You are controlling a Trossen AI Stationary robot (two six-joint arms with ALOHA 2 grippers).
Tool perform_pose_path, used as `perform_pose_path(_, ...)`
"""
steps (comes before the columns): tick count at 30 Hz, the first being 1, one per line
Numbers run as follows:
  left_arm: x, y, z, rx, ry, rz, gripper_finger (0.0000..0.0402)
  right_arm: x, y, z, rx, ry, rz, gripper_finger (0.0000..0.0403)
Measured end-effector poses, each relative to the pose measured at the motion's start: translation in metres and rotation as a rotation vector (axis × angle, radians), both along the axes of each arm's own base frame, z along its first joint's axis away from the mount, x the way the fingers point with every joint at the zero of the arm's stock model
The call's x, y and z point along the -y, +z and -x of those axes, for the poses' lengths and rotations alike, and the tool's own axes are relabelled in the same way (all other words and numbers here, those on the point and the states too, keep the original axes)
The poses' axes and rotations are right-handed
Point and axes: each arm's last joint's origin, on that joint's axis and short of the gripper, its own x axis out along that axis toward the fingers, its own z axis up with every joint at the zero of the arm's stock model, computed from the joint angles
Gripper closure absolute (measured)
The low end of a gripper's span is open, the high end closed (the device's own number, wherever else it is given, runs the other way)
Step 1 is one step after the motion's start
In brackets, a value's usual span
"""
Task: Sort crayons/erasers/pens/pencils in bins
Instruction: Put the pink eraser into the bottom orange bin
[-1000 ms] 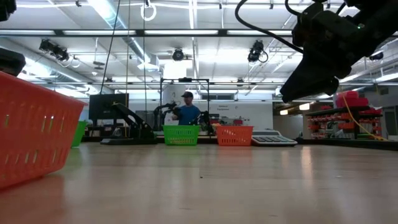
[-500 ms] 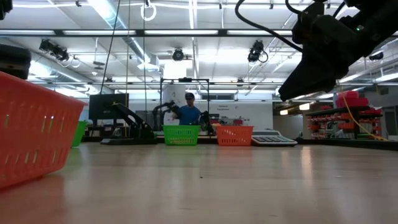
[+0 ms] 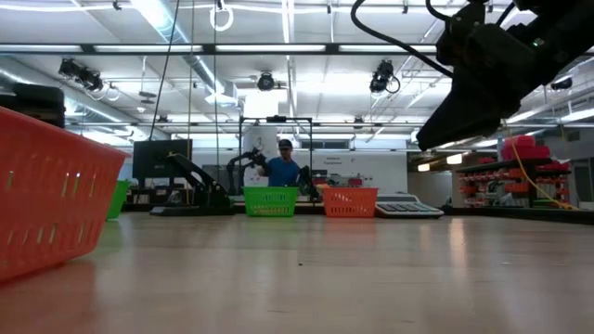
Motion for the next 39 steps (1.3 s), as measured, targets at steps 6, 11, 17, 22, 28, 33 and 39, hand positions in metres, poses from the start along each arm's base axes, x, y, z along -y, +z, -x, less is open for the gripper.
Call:
perform_pose_path(6, 0.008, -0.002, -0.017, -0.019, -0.018, -0.051, 0.0176, 0.001, -0.003, 0.003, -0.041, 0.004, 0.021, 0.0258)
perform_pose_path(11, 0.014, -0.009, -0.026, -0.085, -0.086, -0.055, 0.0187, 0.002, -0.005, 0.005, -0.074, 0.004, 0.034, 0.0258)
perform_pose_path(17, 0.019, -0.01, -0.03, -0.114, -0.116, -0.046, 0.0195, 0.002, -0.006, 0.006, -0.091, 0.004, 0.042, 0.0258)
perform_pose_path(22, 0.019, -0.014, -0.031, -0.129, -0.116, -0.057, 0.0196, 0.003, -0.006, 0.006, -0.095, 0.009, 0.048, 0.0258)
perform_pose_path(28, 0.021, -0.021, -0.033, -0.153, -0.119, -0.073, 0.0211, 0.003, -0.007, 0.007, -0.109, 0.009, 0.054, 0.0258)
perform_pose_path(33, 0.022, -0.021, -0.033, -0.146, -0.119, -0.069, 0.0229, 0.003, -0.007, 0.007, -0.115, 0.01, 0.057, 0.0258)
perform_pose_path(39, 0.024, -0.021, -0.032, -0.145, -0.136, -0.064, 0.0263, 0.003, -0.008, 0.008, -0.12, 0.016, 0.065, 0.0258)
